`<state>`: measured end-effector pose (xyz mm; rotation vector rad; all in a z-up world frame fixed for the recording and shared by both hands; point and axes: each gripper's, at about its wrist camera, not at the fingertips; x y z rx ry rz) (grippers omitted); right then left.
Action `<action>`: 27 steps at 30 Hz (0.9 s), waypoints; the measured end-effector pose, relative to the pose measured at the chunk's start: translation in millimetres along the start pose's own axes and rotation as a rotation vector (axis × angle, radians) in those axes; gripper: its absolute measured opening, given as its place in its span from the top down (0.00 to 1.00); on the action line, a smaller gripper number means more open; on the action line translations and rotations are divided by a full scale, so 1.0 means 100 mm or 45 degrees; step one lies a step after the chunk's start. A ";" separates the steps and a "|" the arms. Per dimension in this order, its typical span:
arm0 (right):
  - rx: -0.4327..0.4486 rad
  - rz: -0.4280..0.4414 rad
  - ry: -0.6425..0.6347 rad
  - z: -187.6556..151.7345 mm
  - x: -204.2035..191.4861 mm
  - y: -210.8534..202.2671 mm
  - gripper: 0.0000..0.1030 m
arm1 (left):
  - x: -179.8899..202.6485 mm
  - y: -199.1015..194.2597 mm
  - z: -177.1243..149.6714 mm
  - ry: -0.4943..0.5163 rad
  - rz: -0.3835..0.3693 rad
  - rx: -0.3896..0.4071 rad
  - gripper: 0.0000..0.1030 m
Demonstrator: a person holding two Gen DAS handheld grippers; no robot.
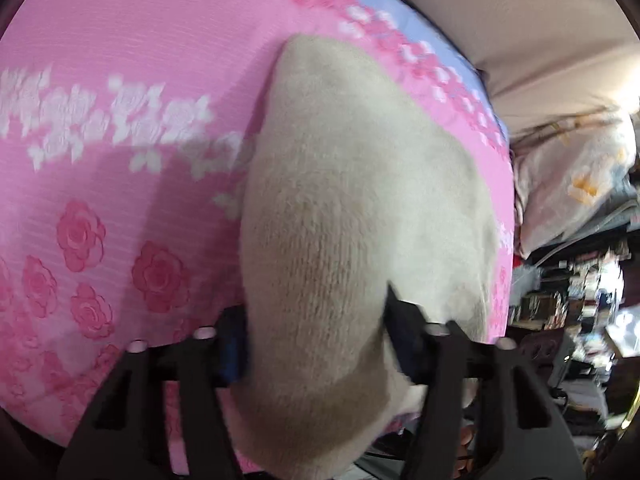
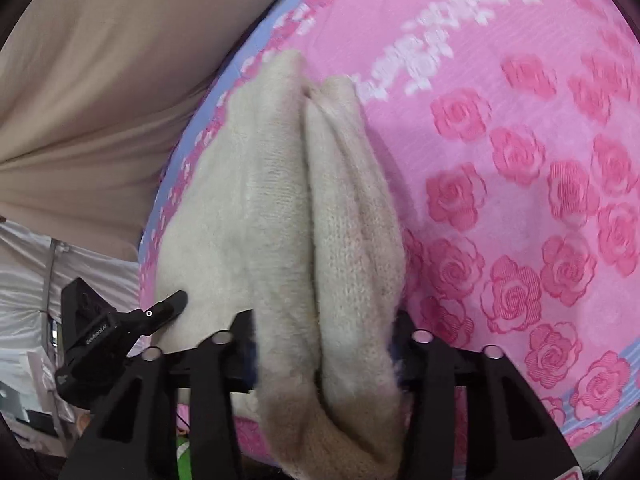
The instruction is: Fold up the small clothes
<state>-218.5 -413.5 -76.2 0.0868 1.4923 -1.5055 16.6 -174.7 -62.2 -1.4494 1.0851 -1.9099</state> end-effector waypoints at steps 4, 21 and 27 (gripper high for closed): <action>0.121 0.017 -0.093 0.04 -0.42 -0.38 0.66 | 0.37 -0.36 0.03 0.122 -0.016 0.079 0.58; 0.641 0.189 -0.475 0.10 -2.02 -1.80 0.66 | 1.15 -2.26 0.15 0.469 -0.268 0.519 0.57; 0.636 0.306 -0.655 0.04 -2.77 -1.63 0.66 | 0.86 -2.98 0.10 0.491 -0.246 0.718 0.57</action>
Point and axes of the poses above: each gripper's, at about its wrist camera, not at the fingertips, and y roughly the way its jaws point, x to its right, z to its top, and after that the axes turned 3 degrees about -x, right-handed
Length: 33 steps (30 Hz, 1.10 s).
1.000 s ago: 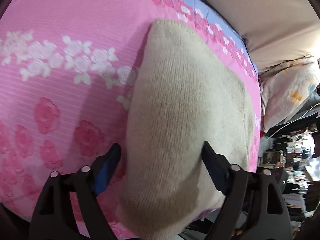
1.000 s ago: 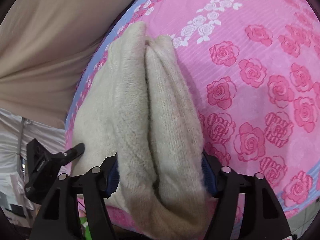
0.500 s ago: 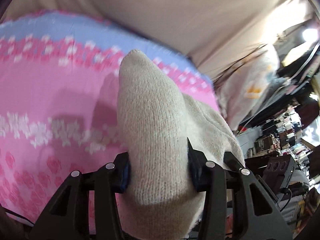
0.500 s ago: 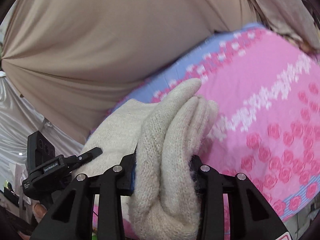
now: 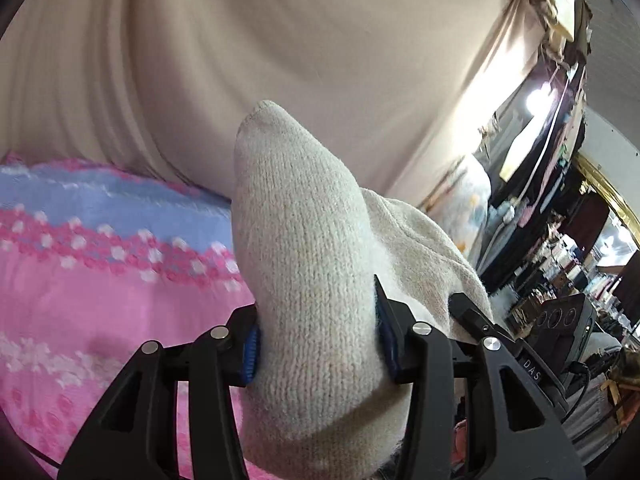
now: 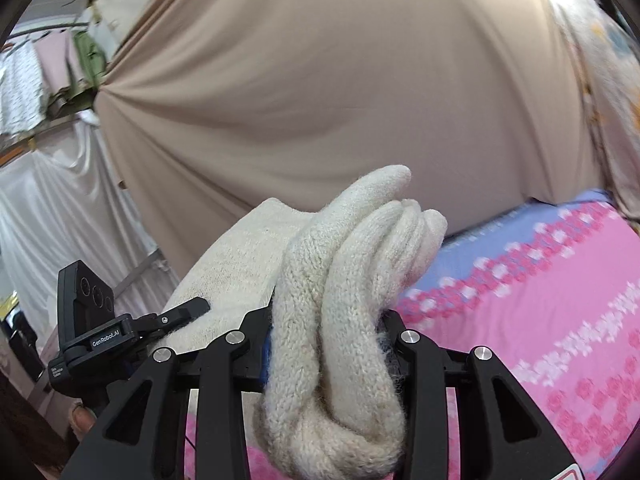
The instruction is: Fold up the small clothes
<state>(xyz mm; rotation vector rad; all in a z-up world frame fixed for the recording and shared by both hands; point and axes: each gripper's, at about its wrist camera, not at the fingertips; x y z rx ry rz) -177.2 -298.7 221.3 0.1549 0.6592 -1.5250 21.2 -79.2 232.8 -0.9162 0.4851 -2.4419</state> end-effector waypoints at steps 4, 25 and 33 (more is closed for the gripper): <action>-0.045 0.107 -0.098 -0.07 -0.50 0.46 0.66 | -0.45 -0.49 0.13 -0.026 0.089 0.114 0.57; -0.738 -0.138 0.029 -2.13 -0.30 2.40 0.44 | -2.97 -0.30 -1.27 -0.388 0.658 -0.253 0.52; -0.886 -0.199 0.129 -2.36 0.06 3.19 0.28 | -3.04 0.01 -1.29 -0.367 0.678 -0.339 0.49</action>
Point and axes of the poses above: each gripper's, at about its wrist camera, not at the fingertips, and y roughly the way its jaws point, x to its right, z to its top, and after that the axes turned 3 degrees about -x, right-handed
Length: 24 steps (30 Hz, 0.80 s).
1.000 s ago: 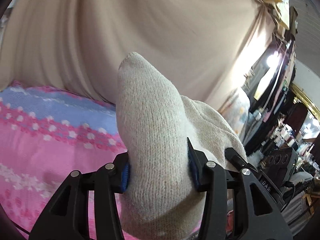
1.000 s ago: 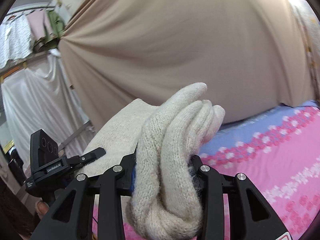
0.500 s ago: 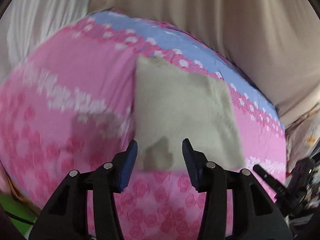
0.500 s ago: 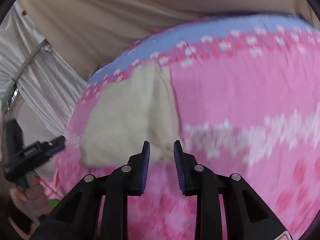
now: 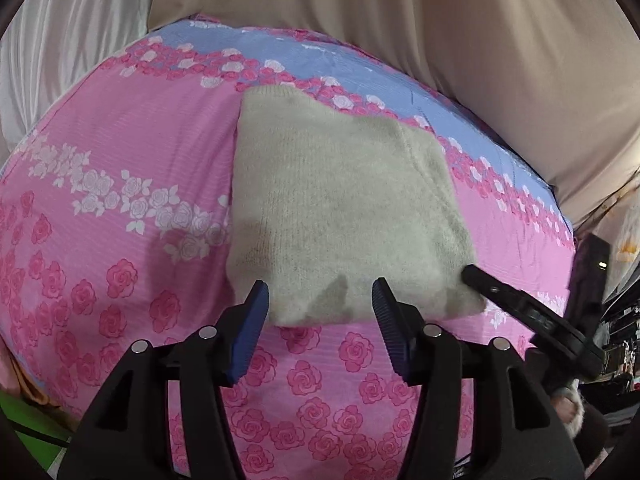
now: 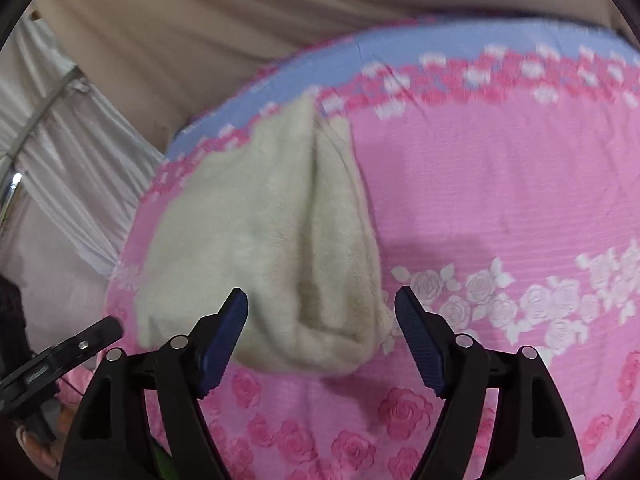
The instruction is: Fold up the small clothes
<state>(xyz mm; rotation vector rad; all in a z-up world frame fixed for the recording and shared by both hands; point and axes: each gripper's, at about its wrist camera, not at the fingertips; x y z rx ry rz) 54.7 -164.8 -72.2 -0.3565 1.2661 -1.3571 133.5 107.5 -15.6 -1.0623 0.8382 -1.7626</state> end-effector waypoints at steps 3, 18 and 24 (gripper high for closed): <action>-0.045 0.110 0.073 -0.04 0.07 0.23 0.54 | -0.15 0.16 0.00 -0.023 0.027 -0.043 0.49; 0.086 0.012 0.069 -0.65 -0.14 -0.25 0.63 | -0.30 0.31 0.00 0.042 0.094 -0.105 0.44; 0.317 -0.106 -0.206 -0.54 -0.71 -0.86 0.65 | -0.06 0.11 -0.01 0.112 0.152 -0.060 0.44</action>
Point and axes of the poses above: each gripper's, at about its wrist camera, not at the fingertips, and y roughly the way its jaws point, x to its right, z to its top, and after that the axes turned 3 degrees about -x, right-handed
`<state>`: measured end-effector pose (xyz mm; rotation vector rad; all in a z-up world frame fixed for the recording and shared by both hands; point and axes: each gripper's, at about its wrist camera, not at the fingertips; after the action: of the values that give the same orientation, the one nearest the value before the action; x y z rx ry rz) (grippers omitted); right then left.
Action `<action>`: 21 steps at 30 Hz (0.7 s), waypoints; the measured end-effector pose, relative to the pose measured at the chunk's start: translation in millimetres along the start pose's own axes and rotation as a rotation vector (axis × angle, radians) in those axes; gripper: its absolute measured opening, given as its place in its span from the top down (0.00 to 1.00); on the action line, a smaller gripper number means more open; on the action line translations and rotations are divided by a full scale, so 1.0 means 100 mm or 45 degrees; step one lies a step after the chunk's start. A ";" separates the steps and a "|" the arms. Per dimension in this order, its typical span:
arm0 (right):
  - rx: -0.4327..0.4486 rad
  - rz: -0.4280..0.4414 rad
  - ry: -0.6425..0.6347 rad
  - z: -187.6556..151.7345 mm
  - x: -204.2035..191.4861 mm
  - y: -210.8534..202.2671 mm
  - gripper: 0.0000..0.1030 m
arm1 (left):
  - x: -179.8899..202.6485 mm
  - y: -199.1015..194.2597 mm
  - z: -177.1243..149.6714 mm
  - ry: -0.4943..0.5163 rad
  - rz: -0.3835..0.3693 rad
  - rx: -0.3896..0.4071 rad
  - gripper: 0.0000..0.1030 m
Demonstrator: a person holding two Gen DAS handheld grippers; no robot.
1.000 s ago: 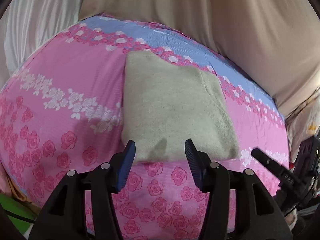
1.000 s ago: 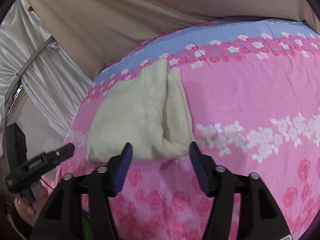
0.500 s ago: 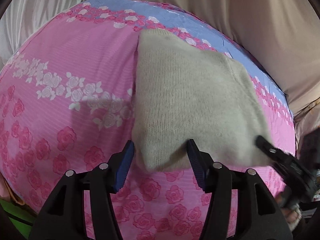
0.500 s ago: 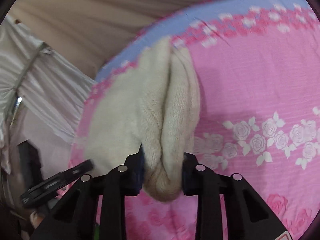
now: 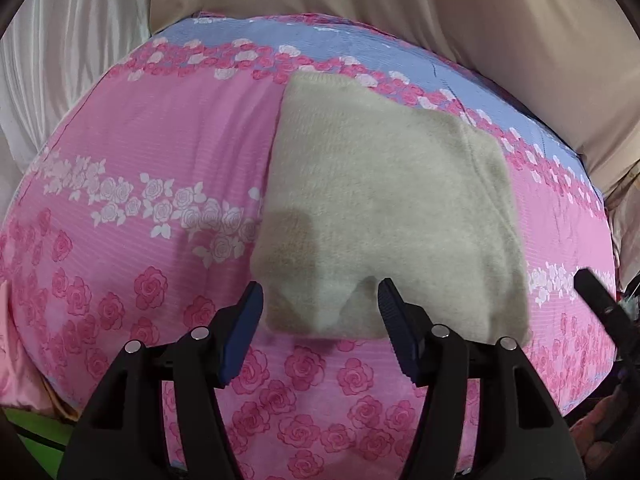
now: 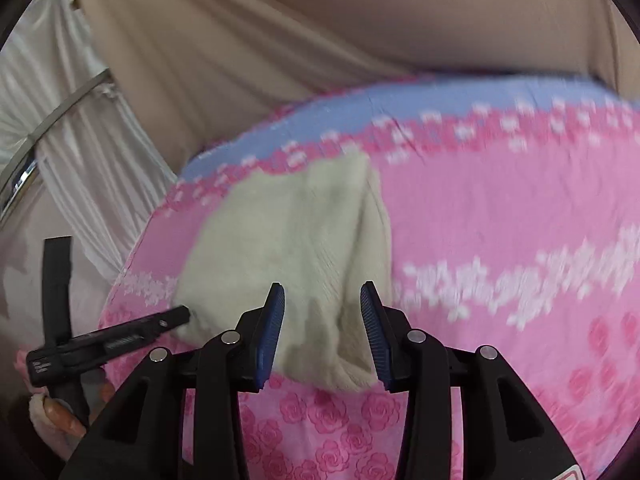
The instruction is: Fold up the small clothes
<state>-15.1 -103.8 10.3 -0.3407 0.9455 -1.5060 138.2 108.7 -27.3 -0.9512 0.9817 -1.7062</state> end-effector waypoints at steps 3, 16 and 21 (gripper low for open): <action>-0.084 -0.055 -0.084 -0.02 -0.08 0.33 0.70 | 0.09 -0.02 0.01 0.021 0.034 -0.001 0.44; -0.357 -0.228 -0.291 -0.35 -0.12 1.07 0.77 | 0.10 0.08 -0.06 0.044 0.149 -0.042 0.44; -0.275 -0.116 -0.148 -0.19 -0.10 0.71 0.76 | 0.11 0.06 -0.07 0.047 0.172 -0.033 0.44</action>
<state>22.3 -81.1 -49.1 -0.6279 1.0127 -1.4522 131.1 98.1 -33.7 -0.8531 1.0708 -1.6066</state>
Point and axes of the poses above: each gripper's, at about its wrist camera, not at the fingertips, and y roughly the way its jaws point, x to its right, z to its top, and after that the axes turned 3 degrees about -x, right-handed
